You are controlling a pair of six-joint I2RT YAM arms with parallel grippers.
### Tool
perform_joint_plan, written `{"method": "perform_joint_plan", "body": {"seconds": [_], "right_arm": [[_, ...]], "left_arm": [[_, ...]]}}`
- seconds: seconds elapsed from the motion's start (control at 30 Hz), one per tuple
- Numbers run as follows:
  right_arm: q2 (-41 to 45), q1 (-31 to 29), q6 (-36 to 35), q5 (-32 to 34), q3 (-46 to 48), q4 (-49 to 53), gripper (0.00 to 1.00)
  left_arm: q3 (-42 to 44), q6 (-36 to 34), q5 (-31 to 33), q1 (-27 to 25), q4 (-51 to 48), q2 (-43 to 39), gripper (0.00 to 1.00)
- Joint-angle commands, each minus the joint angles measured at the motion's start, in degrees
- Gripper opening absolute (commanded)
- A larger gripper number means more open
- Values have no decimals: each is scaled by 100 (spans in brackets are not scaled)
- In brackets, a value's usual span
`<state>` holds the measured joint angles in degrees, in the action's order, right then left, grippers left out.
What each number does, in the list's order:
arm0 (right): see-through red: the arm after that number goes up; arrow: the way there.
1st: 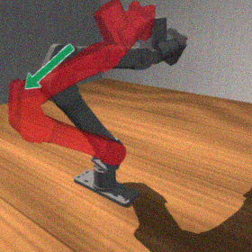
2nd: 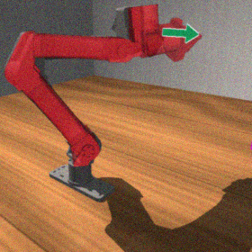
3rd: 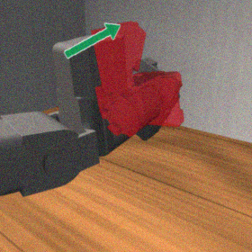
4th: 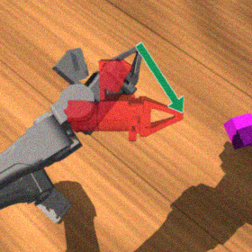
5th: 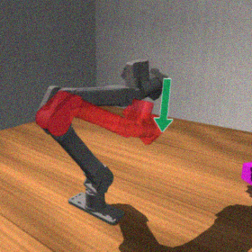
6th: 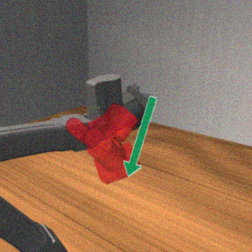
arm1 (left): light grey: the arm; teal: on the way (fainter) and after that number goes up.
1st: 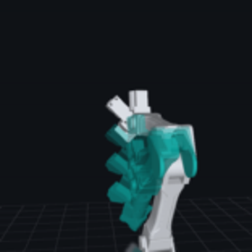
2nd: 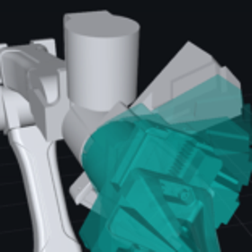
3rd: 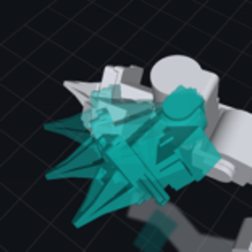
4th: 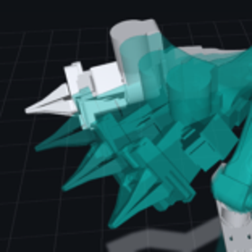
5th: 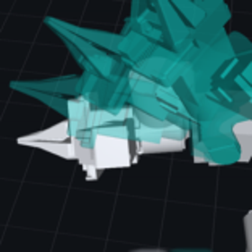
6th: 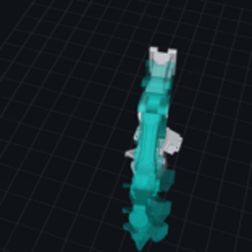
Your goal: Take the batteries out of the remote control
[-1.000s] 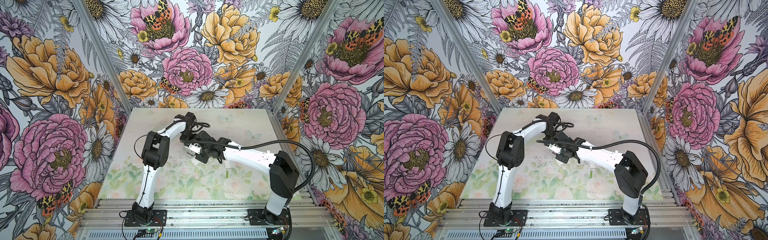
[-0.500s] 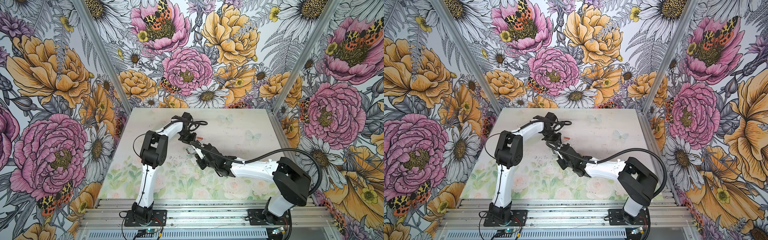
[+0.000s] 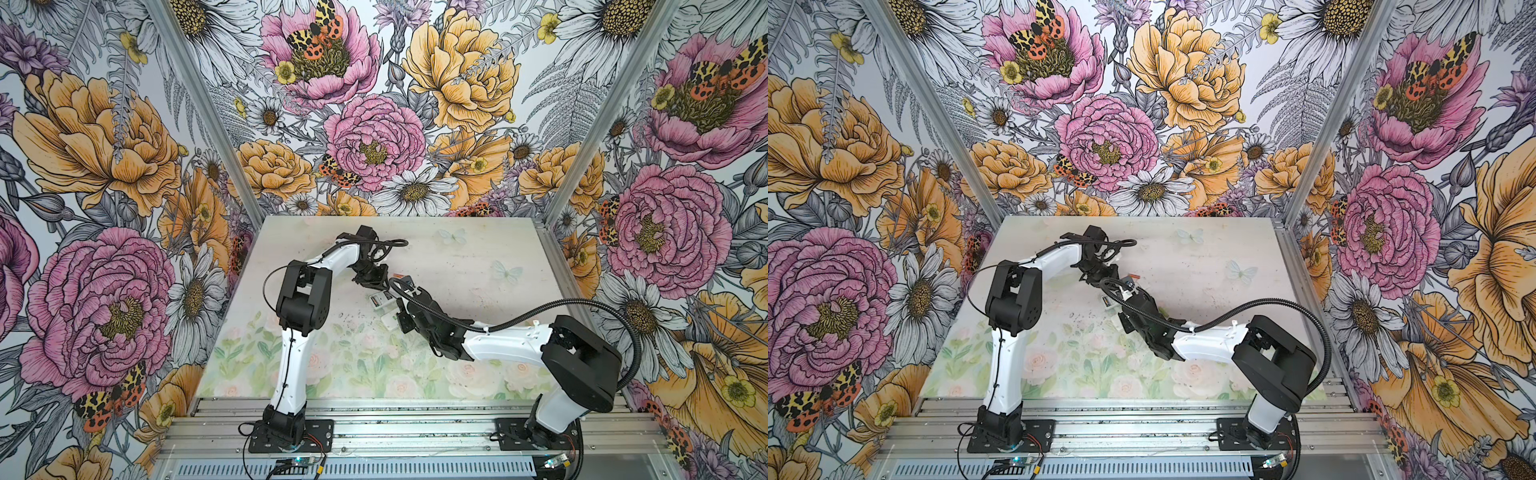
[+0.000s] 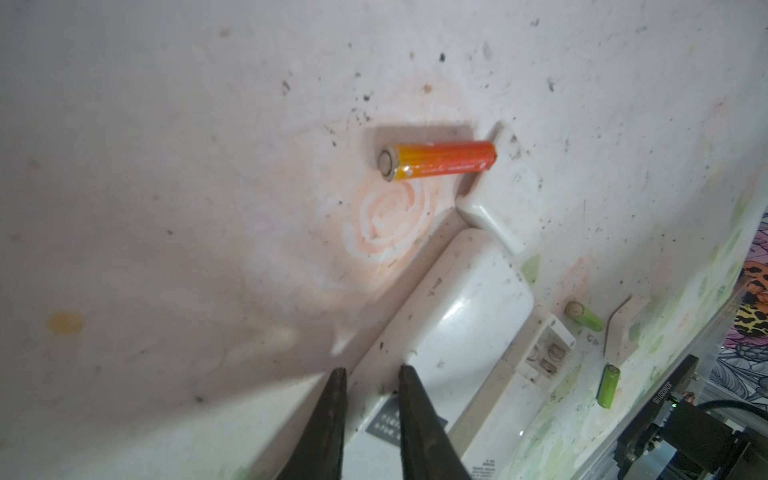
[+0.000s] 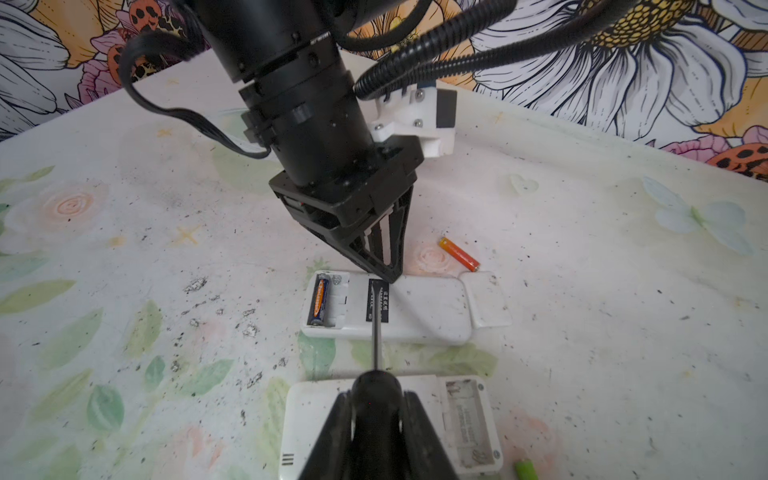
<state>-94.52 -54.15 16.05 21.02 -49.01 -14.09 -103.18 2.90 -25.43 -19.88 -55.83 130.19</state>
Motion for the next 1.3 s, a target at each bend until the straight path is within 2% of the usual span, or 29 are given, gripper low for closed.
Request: {"method": "perform_joint_plan", "body": {"seconds": [0.0, 0.1, 0.23, 0.3, 0.63, 1.27], "right_arm": [[180, -27, 104, -25, -138, -109, 0], [388, -18, -56, -343, -235, 321, 0], [501, 8, -371, -1157, -924, 1861, 0], [501, -28, -581, -1402, -1124, 2272, 0], [174, -60, -1570, -1423, -1674, 3115, 0], [-226, 49, -1730, -1232, -2043, 3144, 0]], "left_arm": [[236, 62, 135, 24, -288, 115, 24], [245, 66, 123, -10, -248, 94, 24], [297, 110, 47, -42, -185, 54, 24], [347, 172, 15, -42, -115, -19, 24], [239, 299, -156, -5, -24, -146, 26], [210, 254, -248, 19, -24, -154, 25]]}}
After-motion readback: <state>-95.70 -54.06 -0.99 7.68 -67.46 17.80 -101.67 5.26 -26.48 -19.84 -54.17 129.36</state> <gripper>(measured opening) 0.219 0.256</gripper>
